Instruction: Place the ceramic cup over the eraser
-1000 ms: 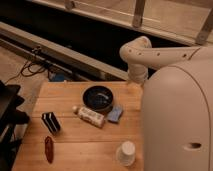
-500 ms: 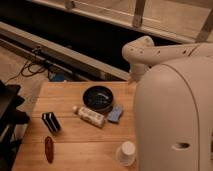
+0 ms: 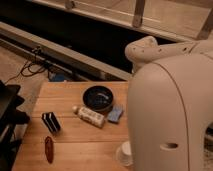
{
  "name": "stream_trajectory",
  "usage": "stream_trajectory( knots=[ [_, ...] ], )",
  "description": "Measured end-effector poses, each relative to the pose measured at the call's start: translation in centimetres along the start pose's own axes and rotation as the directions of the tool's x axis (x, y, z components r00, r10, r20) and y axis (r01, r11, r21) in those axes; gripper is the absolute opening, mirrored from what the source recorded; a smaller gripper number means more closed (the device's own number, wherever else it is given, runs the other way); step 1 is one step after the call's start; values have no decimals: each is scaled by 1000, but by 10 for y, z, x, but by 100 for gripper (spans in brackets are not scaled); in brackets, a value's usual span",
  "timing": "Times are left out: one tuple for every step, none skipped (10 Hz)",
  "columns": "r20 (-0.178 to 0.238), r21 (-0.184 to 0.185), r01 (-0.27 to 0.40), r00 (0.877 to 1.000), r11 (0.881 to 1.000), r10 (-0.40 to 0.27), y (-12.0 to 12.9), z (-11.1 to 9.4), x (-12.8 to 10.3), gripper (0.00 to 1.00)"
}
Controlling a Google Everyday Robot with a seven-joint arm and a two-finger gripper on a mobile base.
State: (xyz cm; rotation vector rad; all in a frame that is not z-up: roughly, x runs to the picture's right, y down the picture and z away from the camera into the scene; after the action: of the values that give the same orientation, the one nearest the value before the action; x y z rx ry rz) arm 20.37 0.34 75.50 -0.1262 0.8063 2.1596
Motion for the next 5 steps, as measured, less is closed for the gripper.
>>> stream_trajectory(
  knots=[
    [-12, -55, 4, 1000, 998, -5, -7, -11, 3, 80],
    [-22, -108, 11, 1000, 994, -13, -14, -21, 8, 80],
    [-37, -160, 25, 999, 987, -32, -17, -30, 18, 80],
    [-71, -269, 48, 995, 962, -69, -39, -48, 37, 80],
    [-95, -338, 64, 990, 939, -101, -50, -59, 49, 80]
  ],
)
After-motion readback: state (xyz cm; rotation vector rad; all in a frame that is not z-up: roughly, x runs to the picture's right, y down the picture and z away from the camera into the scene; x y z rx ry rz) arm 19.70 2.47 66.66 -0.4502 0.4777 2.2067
